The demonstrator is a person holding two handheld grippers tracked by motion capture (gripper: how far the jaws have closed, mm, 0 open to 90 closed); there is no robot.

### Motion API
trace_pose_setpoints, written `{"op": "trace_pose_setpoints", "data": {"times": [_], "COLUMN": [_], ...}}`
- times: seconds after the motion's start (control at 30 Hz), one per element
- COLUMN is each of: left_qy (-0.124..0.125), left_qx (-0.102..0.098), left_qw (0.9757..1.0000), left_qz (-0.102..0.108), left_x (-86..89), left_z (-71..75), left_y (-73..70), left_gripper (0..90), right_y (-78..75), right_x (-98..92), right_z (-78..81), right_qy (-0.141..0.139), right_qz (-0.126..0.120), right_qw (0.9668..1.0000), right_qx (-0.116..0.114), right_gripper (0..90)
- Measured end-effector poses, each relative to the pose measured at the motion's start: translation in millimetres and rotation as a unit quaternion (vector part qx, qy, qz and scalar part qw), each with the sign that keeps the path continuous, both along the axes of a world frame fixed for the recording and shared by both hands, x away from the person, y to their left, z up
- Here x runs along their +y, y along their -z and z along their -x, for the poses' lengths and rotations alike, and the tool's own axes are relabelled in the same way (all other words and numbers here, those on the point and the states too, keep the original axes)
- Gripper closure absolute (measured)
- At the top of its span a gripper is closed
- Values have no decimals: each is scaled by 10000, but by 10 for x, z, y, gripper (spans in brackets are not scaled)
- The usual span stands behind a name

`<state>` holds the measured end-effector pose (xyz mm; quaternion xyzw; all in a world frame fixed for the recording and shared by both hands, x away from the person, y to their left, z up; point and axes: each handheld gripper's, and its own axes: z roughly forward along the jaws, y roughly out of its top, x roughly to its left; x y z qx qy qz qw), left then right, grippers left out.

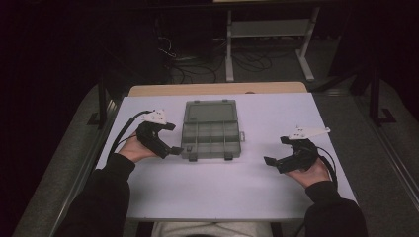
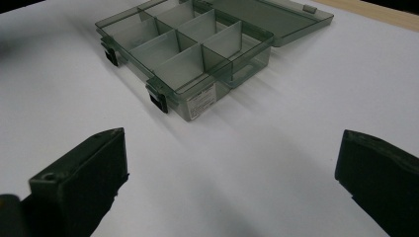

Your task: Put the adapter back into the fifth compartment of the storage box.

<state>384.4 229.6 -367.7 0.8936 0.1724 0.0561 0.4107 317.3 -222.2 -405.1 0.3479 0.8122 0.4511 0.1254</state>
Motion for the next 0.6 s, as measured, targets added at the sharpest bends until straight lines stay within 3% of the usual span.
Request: {"op": "trace_pose_setpoints", "data": {"times": [0.17, 0.6], "left_qy": [-122, -299], "left_qx": [-174, -330], "left_qw": [9997, 9990], "left_qz": [-80, -12], "left_x": [61, 283], "left_z": [37, 149], "left_y": [-22, -50], "left_gripper": [0, 0], "right_y": [1, 3], "right_x": [0, -1], "right_z": [-1, -3], "right_qy": [2, 14], "right_qz": [0, -5], "right_qw": [10000, 10000], "right_qx": [3, 10], "right_gripper": [0, 0]}}
